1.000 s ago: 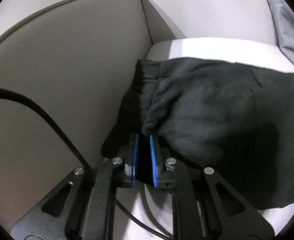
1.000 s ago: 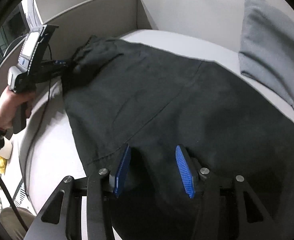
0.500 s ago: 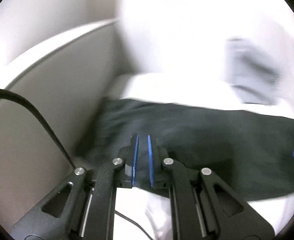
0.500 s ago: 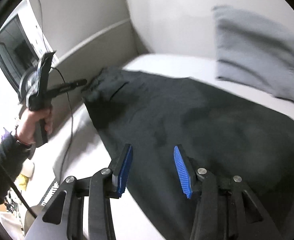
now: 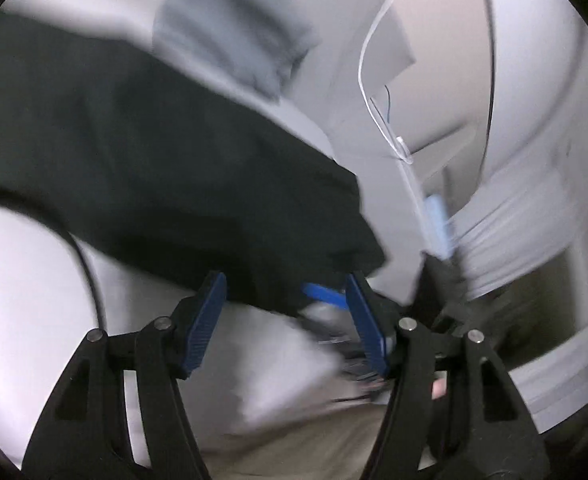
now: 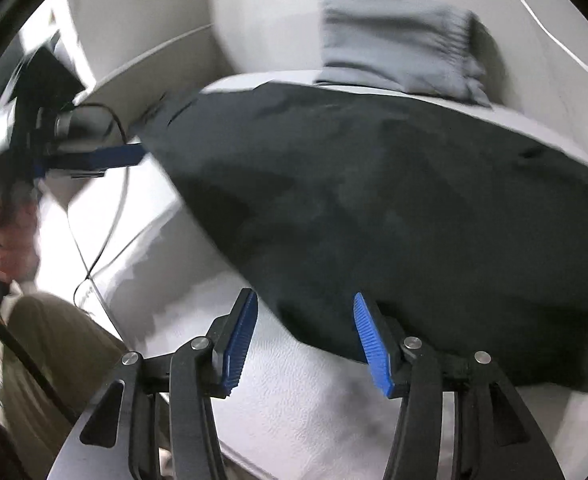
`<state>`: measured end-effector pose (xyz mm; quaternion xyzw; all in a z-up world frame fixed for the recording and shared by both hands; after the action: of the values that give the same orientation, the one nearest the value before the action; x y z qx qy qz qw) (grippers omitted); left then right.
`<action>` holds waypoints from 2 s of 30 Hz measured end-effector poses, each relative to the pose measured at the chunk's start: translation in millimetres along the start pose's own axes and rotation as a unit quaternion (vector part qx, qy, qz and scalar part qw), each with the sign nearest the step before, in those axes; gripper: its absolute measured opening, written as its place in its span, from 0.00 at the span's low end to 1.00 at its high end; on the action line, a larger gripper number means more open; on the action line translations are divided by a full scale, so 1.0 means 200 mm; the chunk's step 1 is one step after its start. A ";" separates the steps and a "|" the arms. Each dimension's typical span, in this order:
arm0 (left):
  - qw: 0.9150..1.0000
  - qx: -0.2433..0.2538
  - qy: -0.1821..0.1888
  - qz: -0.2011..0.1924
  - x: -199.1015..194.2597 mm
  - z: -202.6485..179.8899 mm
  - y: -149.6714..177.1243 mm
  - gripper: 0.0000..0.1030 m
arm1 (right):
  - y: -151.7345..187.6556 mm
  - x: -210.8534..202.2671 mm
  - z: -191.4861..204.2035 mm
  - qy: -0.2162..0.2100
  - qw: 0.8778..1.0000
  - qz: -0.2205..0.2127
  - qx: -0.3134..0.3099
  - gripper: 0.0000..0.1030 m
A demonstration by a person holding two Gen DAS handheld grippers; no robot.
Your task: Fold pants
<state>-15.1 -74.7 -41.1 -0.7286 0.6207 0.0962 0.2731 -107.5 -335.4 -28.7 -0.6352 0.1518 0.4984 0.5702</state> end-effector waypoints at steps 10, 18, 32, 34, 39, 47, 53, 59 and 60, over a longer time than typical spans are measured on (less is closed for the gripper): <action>0.988 -0.136 0.049 0.049 0.32 0.11 0.21 0.57 | 0.02 0.13 0.04 -0.012 0.998 -0.017 -0.053 0.19; 0.983 -0.172 0.049 0.032 0.47 0.19 0.13 0.57 | -0.02 0.09 0.04 -0.002 0.999 -0.044 -0.031 0.08; 0.981 -0.173 0.071 -0.048 0.42 0.25 0.03 0.01 | 0.02 0.03 0.16 0.113 0.985 -0.075 -0.106 0.49; 0.980 -0.172 0.083 -0.049 0.40 0.24 0.02 0.01 | 0.00 0.04 0.19 0.121 0.981 -0.087 -0.120 0.50; 0.979 -0.176 0.092 -0.048 0.40 0.23 0.03 0.00 | -0.07 0.12 0.27 0.167 0.967 -0.095 -0.168 0.50; 0.983 -0.169 0.059 -0.033 0.42 0.28 0.03 0.01 | -0.04 0.22 0.21 0.209 0.967 -0.013 -0.147 0.26; 0.986 -0.164 0.019 -0.019 0.47 0.37 0.05 0.01 | 0.01 0.18 0.19 0.183 0.979 0.018 -0.093 0.22; 0.989 -0.148 0.010 -0.027 0.44 0.36 0.05 0.00 | 0.06 0.18 0.22 0.184 0.977 0.038 -0.106 0.22; 0.989 -0.141 0.011 -0.033 0.42 0.34 0.05 0.00 | 0.06 0.18 0.23 0.183 0.976 0.040 -0.108 0.22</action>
<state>6.9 -110.7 -141.0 -0.7811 0.5792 0.1657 0.1642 -121.9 -286.2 -57.5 -0.7670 0.2238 0.4097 0.4403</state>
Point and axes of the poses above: each gripper's, at about its wrist camera, not at the fingertips, and x roughly the way its jaws point, z to its left, y to its underside, the point moved 3 cm from there along x, roughly the way its jaws point, and after that the axes turned 2 degrees about -x, right-handed, at the moved point
